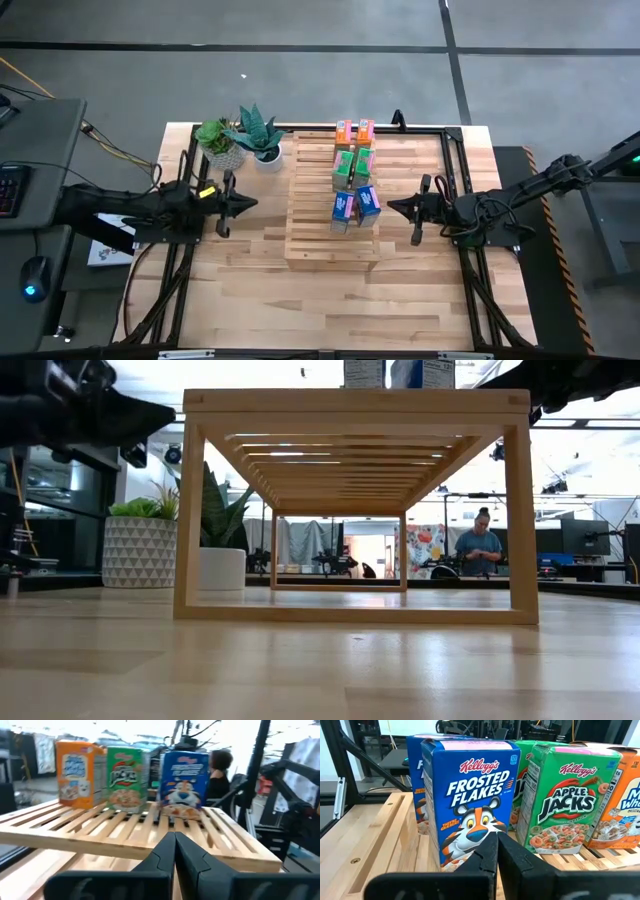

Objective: Stack cereal on shelf
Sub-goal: Return to Home Position

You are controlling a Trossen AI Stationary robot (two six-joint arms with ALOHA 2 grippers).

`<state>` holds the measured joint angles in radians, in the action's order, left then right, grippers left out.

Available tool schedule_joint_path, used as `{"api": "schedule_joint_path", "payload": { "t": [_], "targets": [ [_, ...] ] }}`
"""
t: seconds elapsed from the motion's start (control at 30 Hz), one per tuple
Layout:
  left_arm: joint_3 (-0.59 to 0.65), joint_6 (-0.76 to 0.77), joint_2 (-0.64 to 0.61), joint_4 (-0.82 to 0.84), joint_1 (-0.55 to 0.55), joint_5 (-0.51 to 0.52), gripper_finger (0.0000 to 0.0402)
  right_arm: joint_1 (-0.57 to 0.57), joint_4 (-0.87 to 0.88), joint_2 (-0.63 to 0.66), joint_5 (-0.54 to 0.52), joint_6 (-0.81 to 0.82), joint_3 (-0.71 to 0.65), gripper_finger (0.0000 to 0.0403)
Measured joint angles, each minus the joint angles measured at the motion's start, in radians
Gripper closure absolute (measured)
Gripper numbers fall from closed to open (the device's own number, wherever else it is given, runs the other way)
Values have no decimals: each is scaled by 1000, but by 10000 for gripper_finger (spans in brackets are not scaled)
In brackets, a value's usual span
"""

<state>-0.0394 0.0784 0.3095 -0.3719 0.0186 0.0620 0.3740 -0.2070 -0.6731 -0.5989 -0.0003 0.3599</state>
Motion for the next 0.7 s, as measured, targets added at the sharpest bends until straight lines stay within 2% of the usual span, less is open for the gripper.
{"api": "schedule_joint_path", "payload": {
  "t": [0.23,0.5,0.6,0.7],
  "targets": [
    [28,-70,-72,75,14,2,401,0,30,31,5,-1,0,402],
    [28,-70,-114,125,8,-27,402,0,337,221,94,175,-8,403],
    [28,-54,-114,125,8,-18,401,0,283,305,102,179,-81,403],
    [28,-31,-114,125,8,-4,402,-5,111,380,139,91,-188,403]
  ]
}}
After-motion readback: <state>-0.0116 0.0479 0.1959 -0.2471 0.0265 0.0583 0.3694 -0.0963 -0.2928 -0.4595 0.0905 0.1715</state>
